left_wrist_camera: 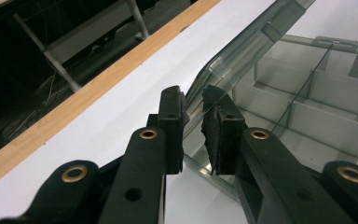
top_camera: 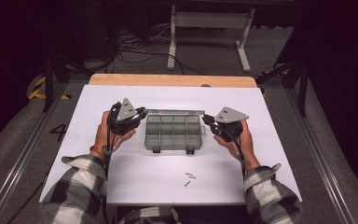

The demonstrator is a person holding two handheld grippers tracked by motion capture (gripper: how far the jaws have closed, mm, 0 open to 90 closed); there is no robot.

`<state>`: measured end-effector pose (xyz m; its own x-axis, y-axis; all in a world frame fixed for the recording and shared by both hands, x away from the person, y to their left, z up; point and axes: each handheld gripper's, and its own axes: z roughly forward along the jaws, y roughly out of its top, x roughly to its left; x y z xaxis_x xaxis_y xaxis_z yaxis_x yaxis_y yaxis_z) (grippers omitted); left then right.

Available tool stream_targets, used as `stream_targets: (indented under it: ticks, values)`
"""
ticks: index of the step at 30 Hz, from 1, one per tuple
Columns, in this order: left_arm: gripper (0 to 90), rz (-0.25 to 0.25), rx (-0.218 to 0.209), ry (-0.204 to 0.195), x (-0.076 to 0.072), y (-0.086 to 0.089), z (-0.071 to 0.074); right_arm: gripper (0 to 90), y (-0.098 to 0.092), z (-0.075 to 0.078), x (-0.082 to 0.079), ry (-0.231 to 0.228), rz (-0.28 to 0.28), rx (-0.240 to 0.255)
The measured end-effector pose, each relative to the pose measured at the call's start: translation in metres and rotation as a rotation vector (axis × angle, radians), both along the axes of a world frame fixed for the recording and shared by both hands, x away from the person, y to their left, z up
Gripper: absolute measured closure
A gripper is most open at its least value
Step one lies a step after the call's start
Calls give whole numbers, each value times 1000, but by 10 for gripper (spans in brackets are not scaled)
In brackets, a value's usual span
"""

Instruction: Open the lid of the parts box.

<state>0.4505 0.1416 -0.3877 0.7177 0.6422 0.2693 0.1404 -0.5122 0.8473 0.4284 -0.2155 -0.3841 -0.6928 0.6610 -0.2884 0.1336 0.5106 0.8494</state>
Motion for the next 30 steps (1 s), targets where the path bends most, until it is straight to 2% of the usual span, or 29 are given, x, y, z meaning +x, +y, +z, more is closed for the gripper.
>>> stream_targets:
  ticks: [6, 11, 15, 19, 21, 23, 26, 30]
  values:
    - [793, -7, 13, -13, 3, 0, 3, 734, 3, 5, 4, -11, -14, -21]
    - [798, -1, 14, -16, 6, 1, 3, 723, -7, 4, 7, 4, -49, 33]
    - [801, 0, 5, -11, 7, 0, 4, 732, -7, 7, 11, 2, -36, 39]
    - [810, 5, -3, -12, 11, 1, 6, 766, -7, 12, 17, -8, -12, 76]
    - [814, 5, -8, -11, 13, 0, 6, 775, -5, 13, 18, -11, 5, 68]
    - [816, 8, -7, -14, 14, 0, 6, 789, -4, 13, 20, -4, 3, 55]
    - [817, 7, -11, -15, 16, 1, 6, 811, -5, 15, 24, 0, 1, 69]
    - [820, 21, -42, -7, 19, 0, 5, 814, -4, 16, 28, 7, -4, 80]
